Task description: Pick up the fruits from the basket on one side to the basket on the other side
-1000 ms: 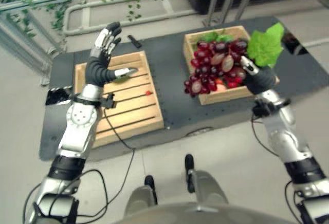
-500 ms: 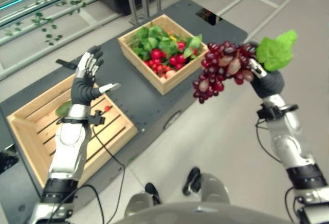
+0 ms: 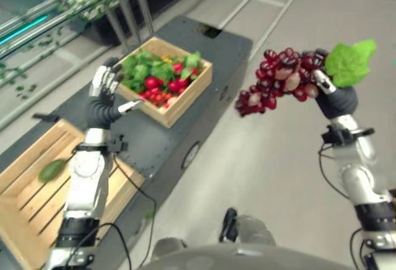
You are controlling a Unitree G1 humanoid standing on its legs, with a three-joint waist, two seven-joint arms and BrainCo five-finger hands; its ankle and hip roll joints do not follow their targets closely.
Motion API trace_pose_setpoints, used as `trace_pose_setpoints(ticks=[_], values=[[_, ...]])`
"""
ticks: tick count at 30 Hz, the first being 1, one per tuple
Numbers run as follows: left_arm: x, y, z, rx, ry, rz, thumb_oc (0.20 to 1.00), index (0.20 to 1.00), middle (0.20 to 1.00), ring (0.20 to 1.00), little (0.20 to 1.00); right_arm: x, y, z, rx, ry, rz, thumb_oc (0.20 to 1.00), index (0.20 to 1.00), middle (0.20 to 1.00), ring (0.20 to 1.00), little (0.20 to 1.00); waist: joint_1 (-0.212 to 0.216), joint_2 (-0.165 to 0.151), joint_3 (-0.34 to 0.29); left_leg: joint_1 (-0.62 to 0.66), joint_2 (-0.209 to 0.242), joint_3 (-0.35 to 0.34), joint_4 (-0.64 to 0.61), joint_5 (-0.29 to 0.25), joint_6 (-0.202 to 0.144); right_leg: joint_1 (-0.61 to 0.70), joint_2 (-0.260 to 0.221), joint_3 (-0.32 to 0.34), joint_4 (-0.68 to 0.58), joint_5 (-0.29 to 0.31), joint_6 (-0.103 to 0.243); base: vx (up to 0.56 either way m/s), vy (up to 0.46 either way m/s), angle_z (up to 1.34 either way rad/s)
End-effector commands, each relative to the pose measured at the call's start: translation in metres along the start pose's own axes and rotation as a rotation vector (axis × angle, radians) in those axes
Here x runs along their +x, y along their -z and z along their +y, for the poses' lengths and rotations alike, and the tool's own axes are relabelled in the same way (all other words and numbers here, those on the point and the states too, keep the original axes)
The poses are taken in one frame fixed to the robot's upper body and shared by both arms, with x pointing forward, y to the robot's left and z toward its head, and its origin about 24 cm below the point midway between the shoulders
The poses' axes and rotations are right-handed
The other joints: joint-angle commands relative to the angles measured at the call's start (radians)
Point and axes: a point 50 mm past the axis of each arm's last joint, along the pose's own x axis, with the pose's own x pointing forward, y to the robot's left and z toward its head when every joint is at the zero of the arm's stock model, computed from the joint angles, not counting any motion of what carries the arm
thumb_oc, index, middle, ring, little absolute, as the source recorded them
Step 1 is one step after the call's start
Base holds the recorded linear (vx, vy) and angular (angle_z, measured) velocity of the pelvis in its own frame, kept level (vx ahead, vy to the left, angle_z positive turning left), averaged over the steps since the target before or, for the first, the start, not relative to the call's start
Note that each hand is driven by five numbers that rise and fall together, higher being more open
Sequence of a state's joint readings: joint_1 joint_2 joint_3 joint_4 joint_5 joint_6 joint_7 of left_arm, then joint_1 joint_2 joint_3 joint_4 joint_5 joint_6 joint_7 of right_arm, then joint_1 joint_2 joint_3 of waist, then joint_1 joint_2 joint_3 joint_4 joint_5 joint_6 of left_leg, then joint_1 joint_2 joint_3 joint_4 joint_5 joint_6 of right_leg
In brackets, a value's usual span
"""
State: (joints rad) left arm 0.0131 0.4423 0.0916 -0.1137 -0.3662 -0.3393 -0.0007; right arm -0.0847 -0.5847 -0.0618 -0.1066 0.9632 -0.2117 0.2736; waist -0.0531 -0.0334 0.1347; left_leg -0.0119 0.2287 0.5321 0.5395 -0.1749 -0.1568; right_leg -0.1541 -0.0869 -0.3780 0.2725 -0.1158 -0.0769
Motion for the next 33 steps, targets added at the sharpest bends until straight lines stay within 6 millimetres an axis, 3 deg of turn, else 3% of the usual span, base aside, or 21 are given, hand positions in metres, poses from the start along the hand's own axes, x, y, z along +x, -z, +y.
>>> trace_pose_setpoints(ticks=[1,3,4,5,6,8,11,18,19,21,22,24,26,28,33], values=[[0.001,-0.011,-0.001,0.007,-0.021,-0.069,1.0,1.0,1.0,1.0,1.0,0.016,-0.033,0.008,-0.06,-0.059,-0.176,0.2,0.2,0.2,0.2,0.2,-0.001,-0.03,0.018,-0.125,-0.167,-0.195,-0.08,0.097,0.055,0.095,0.026,0.081,-0.165,0.028,0.13,0.03,0.031,-1.09],[-0.001,-0.008,0.002,0.007,-0.036,-0.055,1.0,1.0,1.0,1.0,1.0,0.013,-0.035,0.006,-0.067,-0.052,-0.178,0.2,0.2,0.2,0.2,0.2,0.002,-0.035,0.017,-0.154,-0.146,-0.238,-0.148,0.068,0.091,0.094,0.019,0.11,-0.144,0.019,0.14,0.1,0.094,-1.08],[-0.002,-0.006,0.001,0.011,-0.038,-0.045,1.0,1.0,1.0,1.0,1.0,0.013,-0.033,0.005,-0.069,-0.043,-0.171,0.2,0.2,0.2,0.2,0.2,0.016,-0.037,0.016,-0.185,-0.174,-0.313,-0.192,0.086,0.099,0.094,0.025,0.146,-0.148,0.019,0.138,0.17,0.141,-1.03],[-0.004,-0.006,0.0,0.019,-0.036,-0.042,1.0,1.0,1.0,1.0,1.0,0.015,-0.029,0.006,-0.067,-0.052,-0.16,0.2,0.2,0.2,0.2,0.2,0.053,-0.031,0.022,-0.213,-0.246,-0.459,-0.225,0.096,0.1,0.103,0.047,0.2,-0.142,0.011,0.135,0.22,0.147,-1.49],[-0.007,-0.008,0.005,0.032,-0.057,-0.047,1.0,1.0,1.0,1.0,1.0,0.018,-0.025,0.008,-0.062,-0.059,-0.159,0.2,0.2,0.2,0.2,0.2,0.077,-0.025,0.026,-0.204,-0.28,-0.606,-0.293,0.133,0.092,0.107,0.072,0.272,-0.121,0.005,0.132,0.18,0.106,-1.26],[-0.007,-0.008,0.007,0.031,-0.067,-0.051,1.0,1.0,1.0,1.0,1.0,0.017,-0.023,0.008,-0.053,-0.049,-0.16,0.2,0.2,0.2,0.2,0.2,0.075,-0.026,0.026,-0.196,-0.286,-0.624,-0.301,0.138,0.09,0.11,0.077,0.296,-0.118,0.002,0.132,0.12,0.066,-1.94],[-0.008,-0.008,0.012,0.041,-0.075,-0.051,1.0,1.0,1.0,1.0,1.0,0.014,-0.018,0.007,-0.051,-0.033,-0.148,0.2,0.2,0.2,0.2,0.2,0.044,-0.013,-0.012,-0.082,-0.283,-0.554,-0.437,0.132,0.119,0.105,0.082,0.331,-0.141,0.021,0.151,0.15,0.163,-1.41],[-0.008,-0.013,0.018,0.077,-0.1,-0.069,1.0,1.0,1.0,1.0,1.0,0.013,-0.018,0.006,-0.068,-0.009,-0.142,0.2,0.2,0.2,0.2,0.2,0.015,0.009,-0.034,-0.018,-0.293,-0.436,-0.48,0.104,0.152,0.095,0.067,0.428,-0.162,0.051,0.195,0.07,0.163,-0.8],[-0.008,-0.015,0.02,0.09,-0.106,-0.076,1.0,1.0,1.0,1.0,1.0,0.014,-0.019,0.006,-0.066,-0.004,-0.155,0.2,0.2,0.2,0.2,0.2,0.013,0.018,-0.033,-0.009,-0.29,-0.395,-0.485,0.095,0.159,0.08,0.065,0.45,-0.154,0.057,0.21,0.02,0.141,-0.7],[-0.007,-0.016,0.021,0.097,-0.111,-0.085,1.0,1.0,1.0,1.0,1.0,0.016,-0.018,0.008,-0.063,-0.006,-0.162,0.2,0.2,0.2,0.2,0.2,0.019,0.022,-0.028,-0.007,-0.284,-0.367,-0.485,0.092,0.159,0.061,0.064,0.451,-0.139,0.062,0.218,-0.02,0.08,-0.86],[-0.005,-0.019,0.023,0.109,-0.125,-0.096,1.0,1.0,1.0,1.0,1.0,0.02,-0.018,0.011,-0.053,-0.012,-0.174,0.2,0.2,0.2,0.2,0.2,0.033,0.023,-0.017,-0.006,-0.274,-0.334,-0.482,0.088,0.158,0.037,0.048,0.401,-0.123,0.068,0.22,-0.1,0.031,-0.94],[-0.004,-0.026,0.028,0.137,-0.137,-0.121,1.0,1.0,1.0,1.0,1.0,0.024,-0.018,0.016,-0.028,-0.017,-0.2,0.2,0.2,0.2,0.2,0.2,0.089,0.038,-0.01,-0.008,-0.24,-0.269,-0.476,0.075,0.152,0.023,-0.048,0.11,-0.058,0.037,0.207,-0.12,0.011,-1.16],[-0.004,-0.029,0.029,0.141,-0.138,-0.133,1.0,1.0,1.0,1.0,1.0,0.022,-0.015,0.015,-0.032,-0.02,-0.18,0.2,0.2,0.2,0.2,0.2,0.087,0.04,-0.01,-0.002,-0.233,-0.237,-0.472,0.073,0.153,0.031,-0.088,-0.003,0.015,0.01,0.209,-0.02,0.018,-1.02],[-0.006,-0.028,0.031,0.138,-0.147,-0.128,1.0,1.0,1.0,1.0,1.0,0.019,-0.012,0.016,-0.022,-0.022,-0.165,0.2,0.2,0.2,0.2,0.2,0.088,0.022,-0.017,0.014,-0.241,-0.215,-0.472,0.071,0.149,0.063,-0.083,-0.031,-0.049,0.018,0.201,0.05,-0.074,-0.51],[-0.008,-0.024,0.028,0.114,-0.155,-0.117,1.0,1.0,1.0,1.0,1.0,0.015,-0.016,0.012,-0.041,-0.016,-0.168,0.2,0.2,0.2,0.2,0.2,0.076,0.014,-0.036,0.026,-0.234,-0.196,-0.461,0.06,0.139,0.087,-0.038,0.021,-0.138,0.03,0.197,0.07,-0.141,-0.42]])
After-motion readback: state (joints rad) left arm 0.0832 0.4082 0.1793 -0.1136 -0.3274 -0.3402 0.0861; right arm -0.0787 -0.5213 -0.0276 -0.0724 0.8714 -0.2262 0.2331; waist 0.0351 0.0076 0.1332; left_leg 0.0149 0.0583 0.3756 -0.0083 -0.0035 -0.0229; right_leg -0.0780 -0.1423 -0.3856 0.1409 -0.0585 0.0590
